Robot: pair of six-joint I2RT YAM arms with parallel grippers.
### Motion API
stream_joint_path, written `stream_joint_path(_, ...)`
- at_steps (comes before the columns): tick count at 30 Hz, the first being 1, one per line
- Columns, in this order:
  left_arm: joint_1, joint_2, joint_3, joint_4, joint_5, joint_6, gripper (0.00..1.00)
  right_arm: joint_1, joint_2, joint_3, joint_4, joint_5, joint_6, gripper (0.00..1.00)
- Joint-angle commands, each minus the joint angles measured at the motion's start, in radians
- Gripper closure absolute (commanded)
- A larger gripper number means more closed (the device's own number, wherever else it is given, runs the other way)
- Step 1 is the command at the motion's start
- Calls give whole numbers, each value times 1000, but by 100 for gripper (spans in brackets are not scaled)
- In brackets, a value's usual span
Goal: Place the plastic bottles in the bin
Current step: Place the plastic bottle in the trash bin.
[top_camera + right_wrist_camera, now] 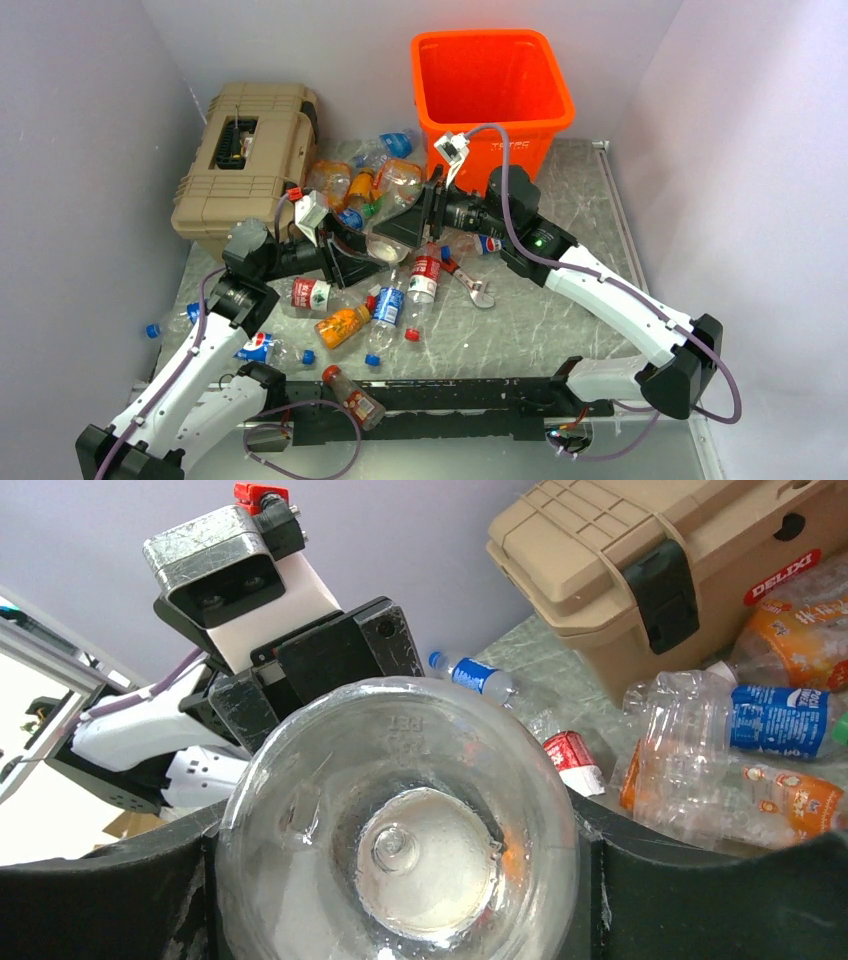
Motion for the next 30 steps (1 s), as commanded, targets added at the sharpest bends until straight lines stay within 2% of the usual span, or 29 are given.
stream_joint_path(1, -5, -11, 10, 28, 12, 21, 100, 6, -18, -1, 39, -32, 40, 42)
stream_joint_path(3, -5, -11, 11, 24, 8, 21, 100, 6, -24, -15, 56, -19, 52, 48)
stream_joint_path(11, -5, -8, 36, -44, -29, 50, 100, 5, -54, -94, 151, 50, 98, 57)
stream_joint_path(16, -5, -8, 49, -73, -38, 60, 86, 4, -64, -119, 187, 78, 111, 67)
stream_joint_path(21, -5, -20, 45, -68, -39, 57, 67, 4, -62, -123, 199, 80, 113, 78)
stream_joint_path(23, -5, -20, 46, -73, -43, 56, 55, 4, -62, -121, 190, 84, 113, 89)
stream_joint_path(24, -5, -20, 48, -77, -45, 56, 51, 4, -63, -118, 183, 88, 111, 100)
stream_joint_path(28, -5, -22, 58, -103, -73, 56, 37, 4, -93, -111, 129, 134, 71, 100)
stream_joint_path(30, -5, -31, 60, -120, -103, 56, 8, 4, -130, -97, 84, 170, 31, 100)
